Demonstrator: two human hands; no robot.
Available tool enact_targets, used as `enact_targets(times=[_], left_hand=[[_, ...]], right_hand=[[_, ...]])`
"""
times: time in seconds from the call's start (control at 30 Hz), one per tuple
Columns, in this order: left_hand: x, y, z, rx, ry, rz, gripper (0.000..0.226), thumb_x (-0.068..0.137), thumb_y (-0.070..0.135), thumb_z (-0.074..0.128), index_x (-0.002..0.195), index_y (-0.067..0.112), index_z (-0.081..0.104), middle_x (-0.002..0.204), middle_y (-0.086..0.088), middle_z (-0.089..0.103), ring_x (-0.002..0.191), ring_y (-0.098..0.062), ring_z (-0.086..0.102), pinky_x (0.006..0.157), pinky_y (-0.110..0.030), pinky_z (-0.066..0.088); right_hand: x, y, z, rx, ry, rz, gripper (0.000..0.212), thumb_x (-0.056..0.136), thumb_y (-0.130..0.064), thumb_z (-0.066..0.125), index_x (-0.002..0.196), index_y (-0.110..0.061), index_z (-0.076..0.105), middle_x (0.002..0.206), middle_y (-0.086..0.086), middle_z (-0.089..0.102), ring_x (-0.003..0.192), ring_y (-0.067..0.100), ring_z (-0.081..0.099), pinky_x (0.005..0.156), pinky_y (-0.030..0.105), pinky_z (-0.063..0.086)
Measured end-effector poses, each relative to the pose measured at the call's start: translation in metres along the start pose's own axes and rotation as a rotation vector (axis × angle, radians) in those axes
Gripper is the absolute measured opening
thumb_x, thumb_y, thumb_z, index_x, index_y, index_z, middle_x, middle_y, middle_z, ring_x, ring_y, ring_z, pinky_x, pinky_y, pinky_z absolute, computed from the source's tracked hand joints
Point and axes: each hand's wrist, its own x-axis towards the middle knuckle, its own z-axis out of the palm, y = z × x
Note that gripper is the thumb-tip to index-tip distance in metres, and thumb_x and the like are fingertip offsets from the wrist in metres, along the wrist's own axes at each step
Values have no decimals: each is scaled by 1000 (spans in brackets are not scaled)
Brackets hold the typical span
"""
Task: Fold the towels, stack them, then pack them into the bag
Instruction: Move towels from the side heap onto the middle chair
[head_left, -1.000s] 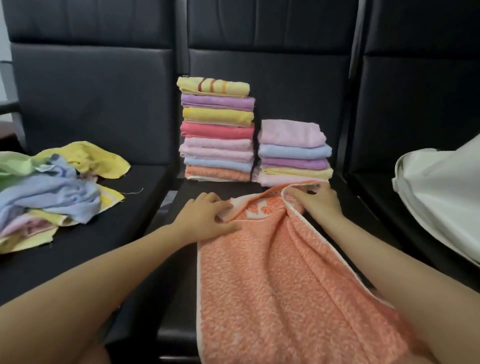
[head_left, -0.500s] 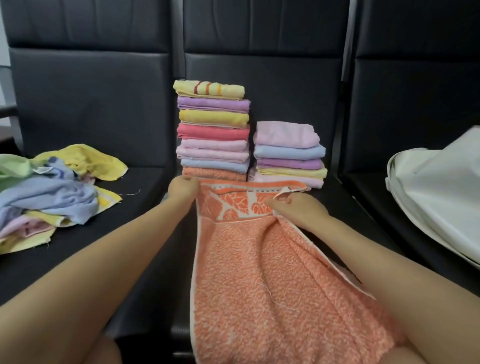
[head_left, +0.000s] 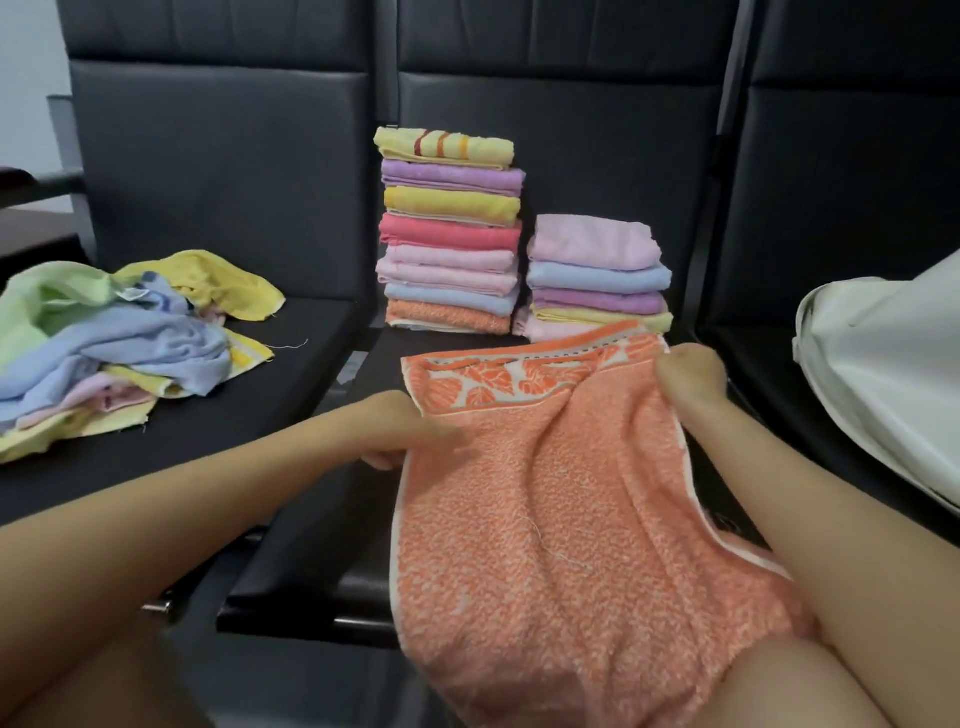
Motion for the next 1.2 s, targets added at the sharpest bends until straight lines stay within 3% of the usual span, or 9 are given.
enact_targets(times=[0.1, 0.27, 0.4, 0.5, 0.57, 0.63, 0.83, 1.03, 1.2], left_hand=[[-7, 0, 5, 60, -96, 79, 32, 73, 55, 76, 73, 25, 62, 77, 9, 57, 71, -8, 54, 61, -20, 44], [-14, 12, 17, -77, -156, 284, 11, 85, 30, 70, 88, 20, 70, 96, 7, 68, 97, -12, 65, 87, -22, 50], [-12, 30, 28, -437, -150, 234, 17, 100, 20, 49, 95, 22, 65, 106, -1, 67, 97, -14, 63, 91, -28, 51], [-2, 29, 32, -572, -187, 130, 28, 87, 40, 66, 106, 20, 66, 115, -5, 67, 105, -22, 64, 100, -43, 49], [7, 25, 33, -407, -159, 150, 75, 55, 65, 79, 116, 23, 66, 117, 2, 67, 107, -19, 64, 97, -41, 51], [10, 26, 33, -242, -156, 224, 88, 48, 67, 83, 122, 23, 63, 117, 6, 66, 108, -14, 62, 98, -37, 50], [21, 29, 5, -348, 59, 349, 17, 96, 32, 55, 105, 24, 67, 113, 0, 67, 107, -18, 61, 100, -35, 47], [56, 37, -9, -322, 470, 249, 32, 101, 26, 46, 78, 5, 51, 82, -7, 55, 99, -30, 56, 72, -26, 32], [78, 11, -21, -417, 642, 213, 25, 101, 15, 43, 111, -1, 59, 111, -19, 63, 105, -34, 58, 86, -33, 43]], right_hand=[[0, 23, -8, -310, -55, 9, 32, 92, -30, 48, 65, -14, 54, 74, 8, 57, 77, 32, 57, 61, 32, 38], [-23, -1, -18, -138, -375, 127, 47, 78, -59, 68, 91, -14, 65, 87, 1, 65, 79, 18, 61, 60, 29, 43], [-40, -22, -28, -287, -731, 93, 55, 72, -49, 80, 114, -26, 52, 106, -7, 57, 98, 16, 56, 73, 33, 48], [-43, -29, -22, -446, -834, 84, 59, 74, -28, 82, 124, -17, 54, 120, 5, 61, 101, 22, 63, 73, 36, 59], [-45, -31, -13, -445, -818, 42, 44, 80, -14, 75, 118, -5, 55, 118, 14, 62, 99, 27, 66, 82, 41, 59], [-47, -34, -8, -289, -788, 55, 30, 84, -8, 66, 112, 0, 57, 113, 17, 62, 99, 28, 65, 89, 42, 56], [-36, -22, -11, 226, -525, 32, 22, 87, -3, 63, 109, 1, 67, 112, 17, 68, 104, 29, 66, 89, 38, 54], [-12, -40, 12, 135, -125, -151, 18, 85, -10, 59, 76, 5, 64, 72, 12, 61, 68, 17, 51, 61, 29, 36], [-20, -42, 35, -87, -279, -167, 32, 89, -50, 54, 78, -21, 60, 79, -3, 62, 78, 17, 58, 59, 28, 39]])
